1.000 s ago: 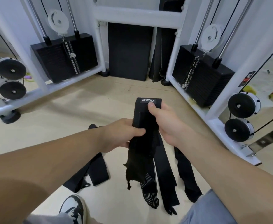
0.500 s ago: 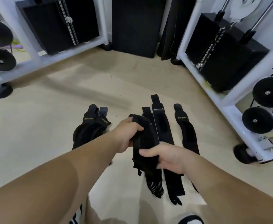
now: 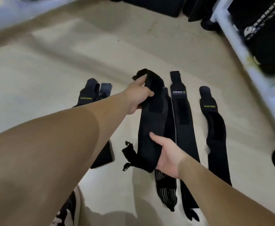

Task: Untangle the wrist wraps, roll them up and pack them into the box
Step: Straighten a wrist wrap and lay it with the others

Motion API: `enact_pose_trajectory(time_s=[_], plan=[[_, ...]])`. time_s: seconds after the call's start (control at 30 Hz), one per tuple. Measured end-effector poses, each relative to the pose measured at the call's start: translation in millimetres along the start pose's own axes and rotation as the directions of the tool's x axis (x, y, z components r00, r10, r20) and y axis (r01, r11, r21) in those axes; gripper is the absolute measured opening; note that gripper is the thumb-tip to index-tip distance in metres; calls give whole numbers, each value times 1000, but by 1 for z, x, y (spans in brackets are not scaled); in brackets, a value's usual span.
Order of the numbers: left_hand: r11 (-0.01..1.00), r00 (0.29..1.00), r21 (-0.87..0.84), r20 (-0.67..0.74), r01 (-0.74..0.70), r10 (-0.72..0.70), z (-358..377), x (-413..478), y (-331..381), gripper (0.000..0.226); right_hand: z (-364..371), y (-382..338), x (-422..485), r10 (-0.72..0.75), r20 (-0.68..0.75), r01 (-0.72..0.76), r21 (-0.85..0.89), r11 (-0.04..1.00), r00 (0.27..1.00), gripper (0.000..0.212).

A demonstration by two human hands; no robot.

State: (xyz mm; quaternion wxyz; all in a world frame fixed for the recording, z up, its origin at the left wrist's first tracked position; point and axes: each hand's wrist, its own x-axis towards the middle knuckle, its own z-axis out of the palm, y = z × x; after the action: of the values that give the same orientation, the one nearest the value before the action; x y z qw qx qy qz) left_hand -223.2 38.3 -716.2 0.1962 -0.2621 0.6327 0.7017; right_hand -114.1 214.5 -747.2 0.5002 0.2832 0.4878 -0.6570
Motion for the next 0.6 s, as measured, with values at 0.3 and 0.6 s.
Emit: enact_pose_trajectory(time_s=[0.3,0.6], plan=[[910,924,239,-262,340,-277,-26,18,-101,49,-12,12,68,-21,-455,-157,-350,924,890,34],[880,984,447,-139,160,-109,-6,-7,-143,65,-3,27,58,134,-371,-222,-207,953,919,41]])
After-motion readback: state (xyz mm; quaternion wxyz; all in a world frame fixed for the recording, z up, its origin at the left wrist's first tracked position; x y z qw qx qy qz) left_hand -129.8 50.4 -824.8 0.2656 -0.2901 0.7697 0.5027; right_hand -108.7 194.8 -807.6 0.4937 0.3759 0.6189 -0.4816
